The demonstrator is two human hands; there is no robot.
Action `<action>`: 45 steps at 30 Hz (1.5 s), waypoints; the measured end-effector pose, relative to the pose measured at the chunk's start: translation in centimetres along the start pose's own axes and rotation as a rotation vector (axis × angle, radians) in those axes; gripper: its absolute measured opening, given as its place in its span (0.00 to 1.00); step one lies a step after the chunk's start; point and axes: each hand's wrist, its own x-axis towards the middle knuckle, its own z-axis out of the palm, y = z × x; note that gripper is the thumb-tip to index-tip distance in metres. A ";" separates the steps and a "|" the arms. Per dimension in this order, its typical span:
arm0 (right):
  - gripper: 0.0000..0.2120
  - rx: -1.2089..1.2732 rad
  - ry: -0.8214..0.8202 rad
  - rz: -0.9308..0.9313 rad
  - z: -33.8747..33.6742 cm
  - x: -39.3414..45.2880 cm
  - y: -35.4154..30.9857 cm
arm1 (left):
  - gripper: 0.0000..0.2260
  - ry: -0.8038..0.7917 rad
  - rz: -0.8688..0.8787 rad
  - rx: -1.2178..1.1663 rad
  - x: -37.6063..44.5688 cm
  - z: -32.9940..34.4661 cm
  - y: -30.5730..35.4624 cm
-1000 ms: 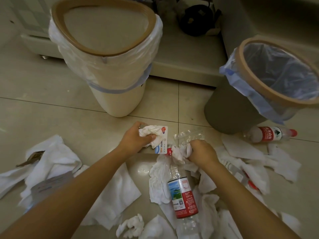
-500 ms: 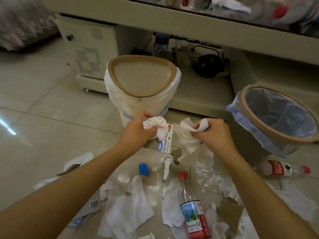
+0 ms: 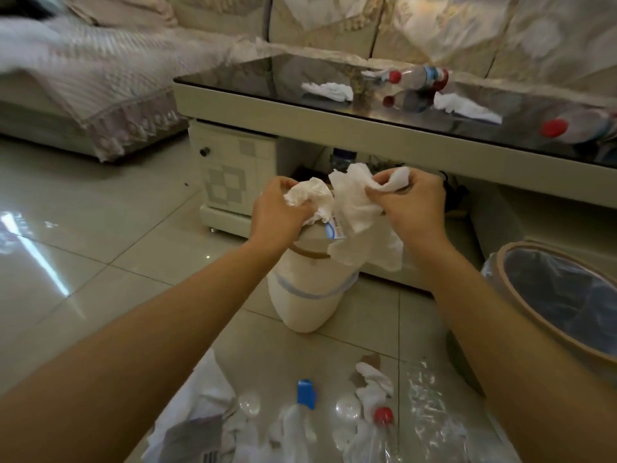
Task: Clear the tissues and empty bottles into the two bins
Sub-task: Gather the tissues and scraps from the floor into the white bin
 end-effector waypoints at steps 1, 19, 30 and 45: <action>0.04 -0.005 0.009 -0.002 0.7 0.6 0.0 | 0.18 0.012 -0.040 -0.002 0.8 0.2 -0.1; 0.20 -0.088 -0.263 0.132 8.9 3.4 4.0 | 0.26 -0.104 0.052 0.296 4.2 1.1 -7.4; 0.18 -0.550 -0.305 -0.228 7.2 -1.9 4.7 | 0.23 -0.132 0.226 0.405 1.2 -0.6 -7.8; 0.18 -0.680 -0.444 -0.606 8.2 -16.2 6.6 | 0.23 -0.319 0.448 1.005 -10.6 -9.7 -16.3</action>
